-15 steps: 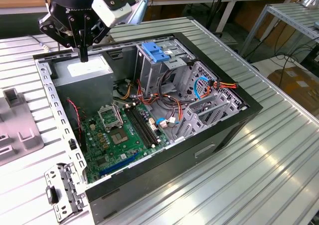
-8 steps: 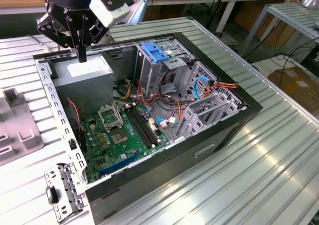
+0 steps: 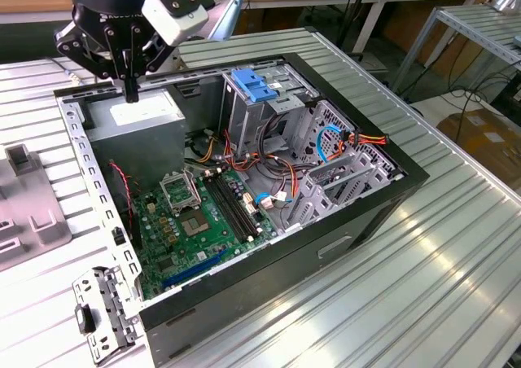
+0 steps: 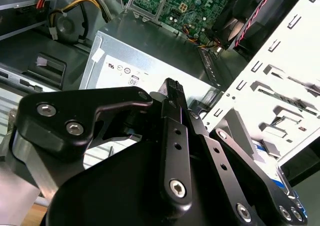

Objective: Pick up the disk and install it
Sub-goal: 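Reach for the disk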

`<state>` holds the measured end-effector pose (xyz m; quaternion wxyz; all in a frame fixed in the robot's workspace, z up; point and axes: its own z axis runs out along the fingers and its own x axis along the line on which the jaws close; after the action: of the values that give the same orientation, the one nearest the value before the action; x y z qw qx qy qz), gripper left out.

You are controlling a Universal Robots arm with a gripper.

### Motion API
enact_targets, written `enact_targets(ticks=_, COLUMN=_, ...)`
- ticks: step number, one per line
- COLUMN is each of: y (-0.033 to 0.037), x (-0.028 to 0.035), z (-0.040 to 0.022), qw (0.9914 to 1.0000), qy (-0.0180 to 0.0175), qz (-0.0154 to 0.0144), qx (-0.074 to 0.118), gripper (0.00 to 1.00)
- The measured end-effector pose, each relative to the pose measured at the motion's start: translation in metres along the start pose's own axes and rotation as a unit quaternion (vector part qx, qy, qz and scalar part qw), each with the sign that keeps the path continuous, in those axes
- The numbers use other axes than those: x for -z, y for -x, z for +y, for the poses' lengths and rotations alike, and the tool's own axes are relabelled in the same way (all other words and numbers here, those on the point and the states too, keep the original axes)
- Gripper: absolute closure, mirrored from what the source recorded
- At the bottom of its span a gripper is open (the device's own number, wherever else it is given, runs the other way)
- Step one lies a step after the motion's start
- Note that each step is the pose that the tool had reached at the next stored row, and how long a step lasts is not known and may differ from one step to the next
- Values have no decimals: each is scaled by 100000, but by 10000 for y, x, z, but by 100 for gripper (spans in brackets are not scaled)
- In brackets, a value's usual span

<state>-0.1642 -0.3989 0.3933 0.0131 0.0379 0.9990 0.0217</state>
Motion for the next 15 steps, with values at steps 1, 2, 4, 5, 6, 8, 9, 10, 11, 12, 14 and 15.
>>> enact_targets(ticks=1, y=-8, x=0, z=-1, qw=100000, qy=5, qz=-1, qx=-1, gripper=89)
enact_targets(ticks=2, y=-12, x=0, z=-1, qw=100000, qy=5, qz=-2, qx=0, gripper=89)
enact_targets(ticks=4, y=-21, x=1, z=-1, qw=100000, qy=1, qz=2, qx=-1, gripper=89)
enact_targets(ticks=5, y=-25, x=1, z=-2, qw=100000, qy=2, qz=2, qx=-3, gripper=89)
enact_targets(ticks=6, y=-30, x=1, z=-2, qw=100000, qy=-1, qz=1, qx=-2, gripper=89)
enact_targets(ticks=8, y=-40, x=1, z=-3, qw=100000, qy=0, qz=2, qx=-2, gripper=89)
enact_targets(ticks=9, y=-46, x=1, z=-3, qw=100000, qy=1, qz=1, qx=-1, gripper=89)
enact_targets(ticks=10, y=-53, x=1, z=-4, qw=100000, qy=1, qz=-1, qx=-1, gripper=89)
enact_targets(ticks=11, y=-58, x=2, z=-4, qw=100000, qy=1, qz=1, qx=0, gripper=89)
enact_targets(ticks=12, y=-62, x=2, z=-5, qw=100000, qy=2, qz=0, qx=-2, gripper=89)
enact_targets(ticks=14, y=-72, x=2, z=-5, qw=100000, qy=0, qz=2, qx=-1, gripper=89)
enact_targets(ticks=15, y=-76, x=2, z=-6, qw=100000, qy=2, qz=2, qx=0, gripper=89)
